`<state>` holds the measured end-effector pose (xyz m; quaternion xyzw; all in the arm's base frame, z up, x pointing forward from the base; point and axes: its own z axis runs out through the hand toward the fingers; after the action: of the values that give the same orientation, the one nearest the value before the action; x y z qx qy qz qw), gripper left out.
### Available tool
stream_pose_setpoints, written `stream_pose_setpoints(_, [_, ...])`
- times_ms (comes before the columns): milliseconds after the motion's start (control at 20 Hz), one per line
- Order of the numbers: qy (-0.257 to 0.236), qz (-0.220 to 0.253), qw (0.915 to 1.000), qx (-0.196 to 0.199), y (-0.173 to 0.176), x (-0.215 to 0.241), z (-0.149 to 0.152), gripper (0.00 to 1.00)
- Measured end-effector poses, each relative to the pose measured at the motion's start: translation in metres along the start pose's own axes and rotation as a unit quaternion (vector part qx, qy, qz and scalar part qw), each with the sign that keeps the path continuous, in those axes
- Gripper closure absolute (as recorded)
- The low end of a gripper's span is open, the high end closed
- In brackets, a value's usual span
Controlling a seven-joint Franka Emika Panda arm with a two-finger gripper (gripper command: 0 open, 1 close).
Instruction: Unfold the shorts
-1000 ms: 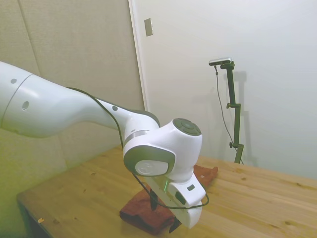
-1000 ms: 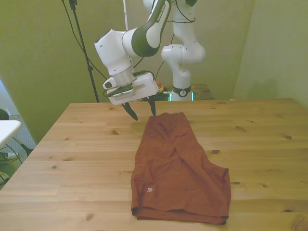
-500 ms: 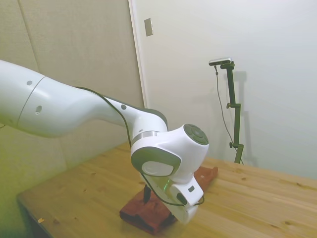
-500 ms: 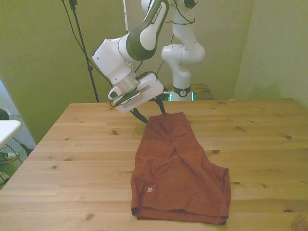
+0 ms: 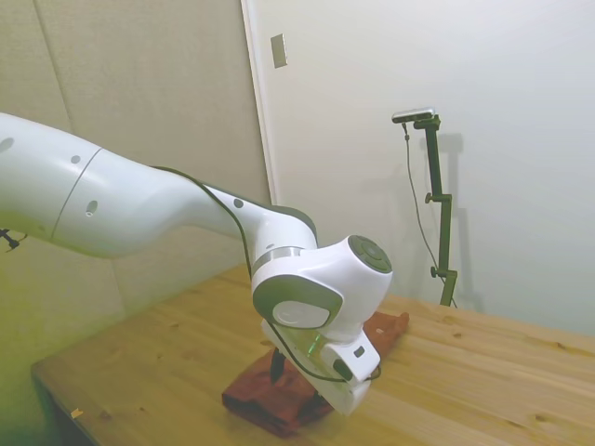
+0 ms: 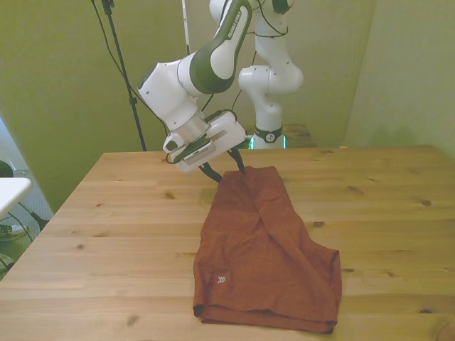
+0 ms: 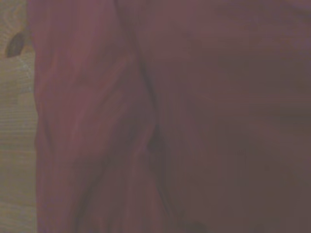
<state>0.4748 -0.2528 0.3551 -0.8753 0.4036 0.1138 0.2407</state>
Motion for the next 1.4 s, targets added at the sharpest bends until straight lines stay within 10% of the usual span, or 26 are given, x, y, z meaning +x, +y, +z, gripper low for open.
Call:
stream_pose_setpoints(950, [0.005, -0.017, 0.9998, 0.002, -0.01, -0.005, -0.009, 1.0])
stream_pose_setpoints(1400, [0.056, -0.108, 0.9917, -0.04, -0.129, -0.087, -0.038, 1.0])
